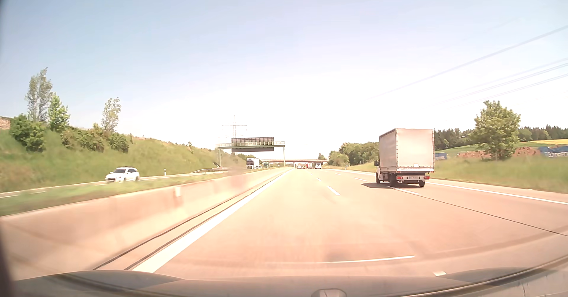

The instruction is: Follow the waypoints while adhering to traffic rules and regulations

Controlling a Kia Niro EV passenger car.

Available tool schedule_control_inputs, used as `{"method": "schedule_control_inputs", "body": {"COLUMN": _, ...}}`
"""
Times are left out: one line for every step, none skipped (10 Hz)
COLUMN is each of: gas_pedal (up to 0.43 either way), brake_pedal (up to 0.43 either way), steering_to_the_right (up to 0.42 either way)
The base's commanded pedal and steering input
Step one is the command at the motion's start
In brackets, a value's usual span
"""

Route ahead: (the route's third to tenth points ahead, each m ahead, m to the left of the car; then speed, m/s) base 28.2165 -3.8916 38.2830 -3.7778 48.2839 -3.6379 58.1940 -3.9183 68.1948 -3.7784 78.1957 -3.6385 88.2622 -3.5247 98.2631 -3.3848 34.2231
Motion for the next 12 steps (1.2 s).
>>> {"method": "schedule_control_inputs", "body": {"gas_pedal": 0.331, "brake_pedal": 0.000, "steering_to_the_right": 0.000}}
{"method": "schedule_control_inputs", "body": {"gas_pedal": 0.331, "brake_pedal": 0.000, "steering_to_the_right": -0.001}}
{"method": "schedule_control_inputs", "body": {"gas_pedal": 0.331, "brake_pedal": 0.000, "steering_to_the_right": -0.001}}
{"method": "schedule_control_inputs", "body": {"gas_pedal": 0.331, "brake_pedal": 0.000, "steering_to_the_right": -0.002}}
{"method": "schedule_control_inputs", "body": {"gas_pedal": 0.331, "brake_pedal": 0.000, "steering_to_the_right": -0.002}}
{"method": "schedule_control_inputs", "body": {"gas_pedal": 0.331, "brake_pedal": 0.000, "steering_to_the_right": -0.001}}
{"method": "schedule_control_inputs", "body": {"gas_pedal": 0.331, "brake_pedal": 0.000, "steering_to_the_right": -0.001}}
{"method": "schedule_control_inputs", "body": {"gas_pedal": 0.331, "brake_pedal": 0.000, "steering_to_the_right": -0.001}}
{"method": "schedule_control_inputs", "body": {"gas_pedal": 0.331, "brake_pedal": 0.000, "steering_to_the_right": -0.001}}
{"method": "schedule_control_inputs", "body": {"gas_pedal": 0.331, "brake_pedal": 0.000, "steering_to_the_right": 0.000}}
{"method": "schedule_control_inputs", "body": {"gas_pedal": 0.331, "brake_pedal": 0.000, "steering_to_the_right": 0.000}}
{"method": "schedule_control_inputs", "body": {"gas_pedal": 0.331, "brake_pedal": 0.000, "steering_to_the_right": 0.000}}
